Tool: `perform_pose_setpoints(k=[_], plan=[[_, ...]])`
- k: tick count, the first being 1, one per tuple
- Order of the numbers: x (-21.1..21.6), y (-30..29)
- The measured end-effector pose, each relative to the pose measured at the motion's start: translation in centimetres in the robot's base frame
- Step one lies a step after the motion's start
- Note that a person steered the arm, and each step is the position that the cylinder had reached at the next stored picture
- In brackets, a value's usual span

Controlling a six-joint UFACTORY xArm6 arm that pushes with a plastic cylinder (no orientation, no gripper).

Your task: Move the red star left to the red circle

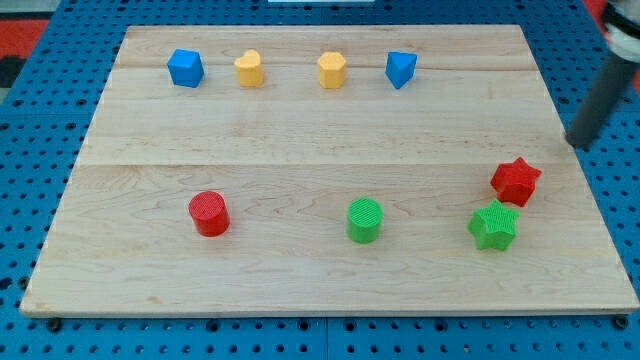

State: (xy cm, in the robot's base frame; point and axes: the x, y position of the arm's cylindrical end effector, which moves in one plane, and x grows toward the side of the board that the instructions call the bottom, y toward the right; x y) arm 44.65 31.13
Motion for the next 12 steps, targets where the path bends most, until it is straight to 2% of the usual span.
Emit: perform_pose_setpoints(k=[1,2,3,6,7,8,10,11,12], plan=[[4.1,-4.3],[3.1,-14.3],[-0.2,-28.2],[-6.9,-25.0],[-8.0,-20.3],[-11.1,-21.9],[-4.2,-33.4],[-5.7,-35.8],[-10.1,-35.3]])
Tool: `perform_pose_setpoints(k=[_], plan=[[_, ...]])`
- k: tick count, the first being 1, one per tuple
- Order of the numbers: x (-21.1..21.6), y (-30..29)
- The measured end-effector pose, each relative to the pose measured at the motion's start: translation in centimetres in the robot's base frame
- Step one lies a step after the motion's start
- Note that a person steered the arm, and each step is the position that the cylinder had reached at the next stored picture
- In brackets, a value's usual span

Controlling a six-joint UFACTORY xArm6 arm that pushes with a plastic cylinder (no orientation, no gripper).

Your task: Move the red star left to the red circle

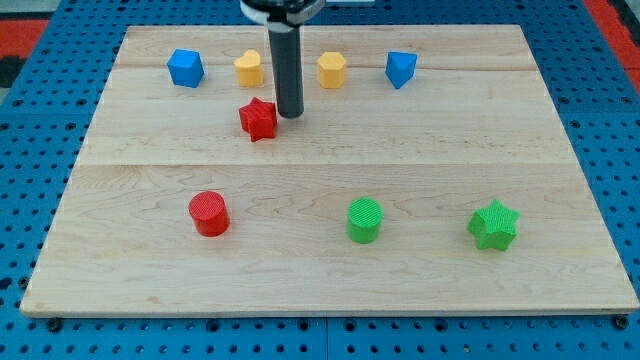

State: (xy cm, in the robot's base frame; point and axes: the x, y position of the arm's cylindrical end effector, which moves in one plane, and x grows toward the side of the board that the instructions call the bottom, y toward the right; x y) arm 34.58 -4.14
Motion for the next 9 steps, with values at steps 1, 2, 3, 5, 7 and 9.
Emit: perform_pose_setpoints(k=[1,2,3,5,7,9], plan=[[1.3,-6.0],[4.3,-7.2],[0.2,-5.1],[8.0,-5.7],[8.4,-15.1],[12.6,-16.2]])
